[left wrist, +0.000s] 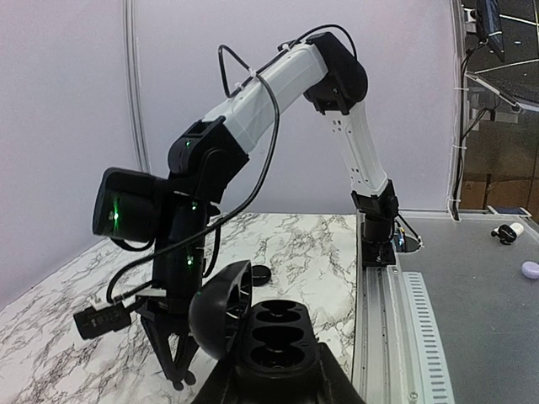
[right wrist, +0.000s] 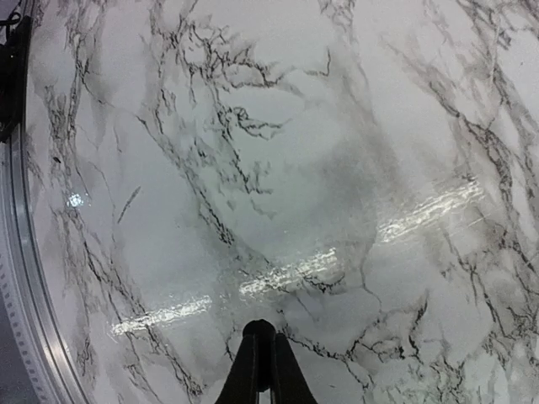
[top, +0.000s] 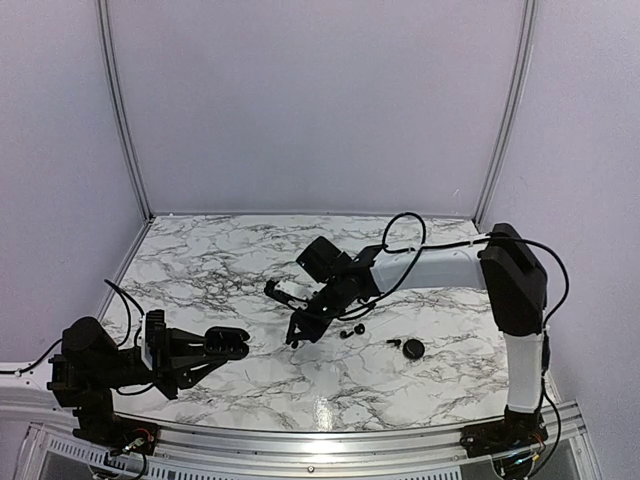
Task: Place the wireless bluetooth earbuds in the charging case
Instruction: Pick up the left earbud from the center of the board, then insert the left earbud into the left side groove of the charging case.
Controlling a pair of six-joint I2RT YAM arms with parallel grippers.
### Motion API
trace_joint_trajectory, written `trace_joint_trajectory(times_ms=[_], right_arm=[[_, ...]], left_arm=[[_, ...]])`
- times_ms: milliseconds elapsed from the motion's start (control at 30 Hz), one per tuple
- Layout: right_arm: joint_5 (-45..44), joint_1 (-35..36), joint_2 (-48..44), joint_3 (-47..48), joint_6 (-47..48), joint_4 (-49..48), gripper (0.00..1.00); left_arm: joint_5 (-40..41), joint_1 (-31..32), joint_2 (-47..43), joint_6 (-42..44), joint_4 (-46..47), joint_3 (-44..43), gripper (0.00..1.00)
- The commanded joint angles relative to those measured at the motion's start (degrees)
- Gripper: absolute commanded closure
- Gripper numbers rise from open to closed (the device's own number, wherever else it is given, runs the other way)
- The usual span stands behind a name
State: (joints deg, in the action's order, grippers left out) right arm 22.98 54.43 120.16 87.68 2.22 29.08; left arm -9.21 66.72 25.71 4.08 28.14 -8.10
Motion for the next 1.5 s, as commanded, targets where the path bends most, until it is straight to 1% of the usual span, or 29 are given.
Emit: trace_joint_trajectory(times_ms=[0,100,200,433,633,800,933,1167,1333,1467], right_arm=[[-1.2,-1.0,-9.9,-5.1,1.4,-7.6,1.0],[0.9,-2.5,-18.3,-12.1,1.9,-13.7,1.0],[3.0,-3.4,-25.8,-16.0,3.7,-17.2,1.0],[7.3,-1.8,-40.8,-19.4,9.2,-18.0,1.0],[9.8,3.7,-47.9,-19.4,12.7,-17.1,1.0],[8.5,9.6,-48.2,-16.8,14.5,-15.7,1.0],[4.3,14.5,-45.2,-12.5,16.3,-12.8,1.0],[-2.1,20.3,-39.2,-7.6,17.0,-12.4,1.0],[-5.6,22.4,-35.9,-6.6,16.1,-14.2,1.0],[-5.1,22.6,-34.5,-5.9,15.7,-14.8,1.0]], left_arm=[[-1.3,0.6,-0.5,1.0,0.2,-1.2,1.0],[-2.4,0.6,1.1,2.5,-0.2,-3.2,1.0],[-4.3,0.6,2.1,3.4,-2.0,-4.8,1.0],[-7.8,0.6,2.6,4.5,-2.3,-5.3,1.0],[-9.5,0.6,3.5,4.4,-2.3,-6.1,1.0],[-9.1,0.7,3.6,3.3,-2.3,-6.0,1.0],[-7.6,0.6,3.2,2.7,-2.3,-6.1,1.0],[-7.1,0.6,3.4,1.8,-2.3,-5.9,1.0],[-6.3,0.6,3.2,1.4,-2.2,-5.8,1.0],[-6.3,0.6,3.1,1.0,-2.2,-5.7,1.0]])
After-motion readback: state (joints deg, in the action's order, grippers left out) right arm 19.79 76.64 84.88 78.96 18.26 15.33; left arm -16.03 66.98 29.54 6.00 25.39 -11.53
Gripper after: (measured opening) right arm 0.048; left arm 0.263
